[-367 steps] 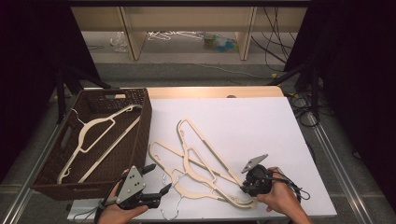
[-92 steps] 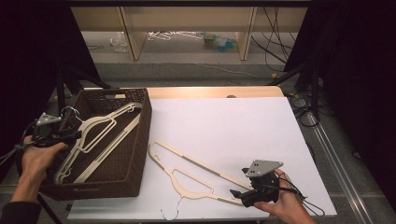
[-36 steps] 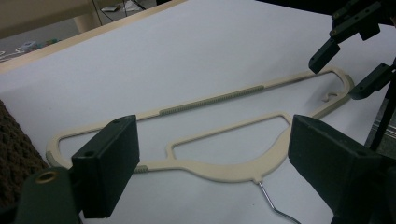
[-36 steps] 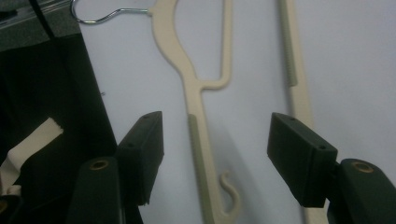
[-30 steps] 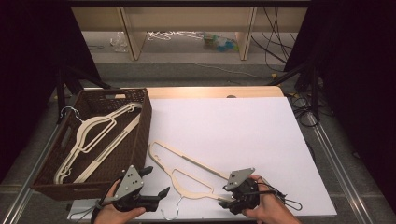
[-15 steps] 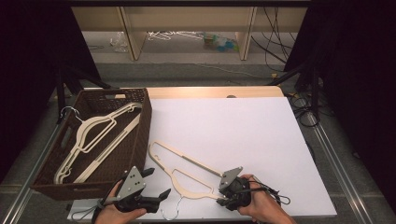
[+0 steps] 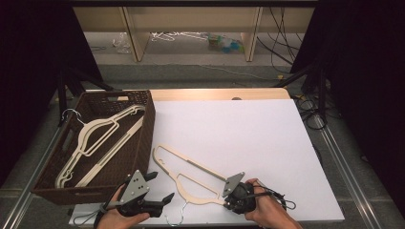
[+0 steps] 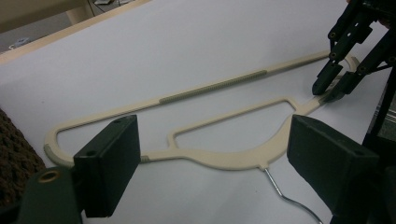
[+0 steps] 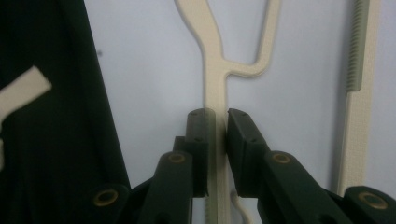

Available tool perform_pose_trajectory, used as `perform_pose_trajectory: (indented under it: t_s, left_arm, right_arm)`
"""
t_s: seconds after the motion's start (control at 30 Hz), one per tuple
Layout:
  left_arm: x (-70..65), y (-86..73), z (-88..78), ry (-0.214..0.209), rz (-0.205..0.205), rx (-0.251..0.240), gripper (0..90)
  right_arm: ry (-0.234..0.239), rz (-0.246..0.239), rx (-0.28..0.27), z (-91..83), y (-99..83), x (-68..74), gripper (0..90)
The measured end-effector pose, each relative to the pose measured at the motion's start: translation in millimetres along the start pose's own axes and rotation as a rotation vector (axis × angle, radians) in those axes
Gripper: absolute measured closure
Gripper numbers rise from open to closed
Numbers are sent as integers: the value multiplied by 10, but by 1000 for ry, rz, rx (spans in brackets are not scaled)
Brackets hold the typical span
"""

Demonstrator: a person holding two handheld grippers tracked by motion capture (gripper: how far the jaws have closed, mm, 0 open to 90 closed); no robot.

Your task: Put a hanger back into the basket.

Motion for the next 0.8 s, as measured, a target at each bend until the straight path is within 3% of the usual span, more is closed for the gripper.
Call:
perform_pose_trajectory:
  t_s: [0.17,0.4,0.8]
  left_arm:
    - [8,-11,1,4,15,10,181]
    - [-12,-13,8,0,19,13,181]
    - [-22,-20,25,-9,19,15,181]
  right_arm:
    - [-14,-38,68,-109,-157,-132,794]
    - [1,-32,62,-204,-259,-200,793]
    - [19,-37,86,-172,-322,-262,760]
Point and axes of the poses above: each handheld gripper's, and its own axes: z roughly forward along the jaws, y roughly out of its top, x roughly to its left, the point moved 3 cm from there along z, roughly forward along the jaws, and after that the axes turned 3 degrees about x, right-handed, at the moved point
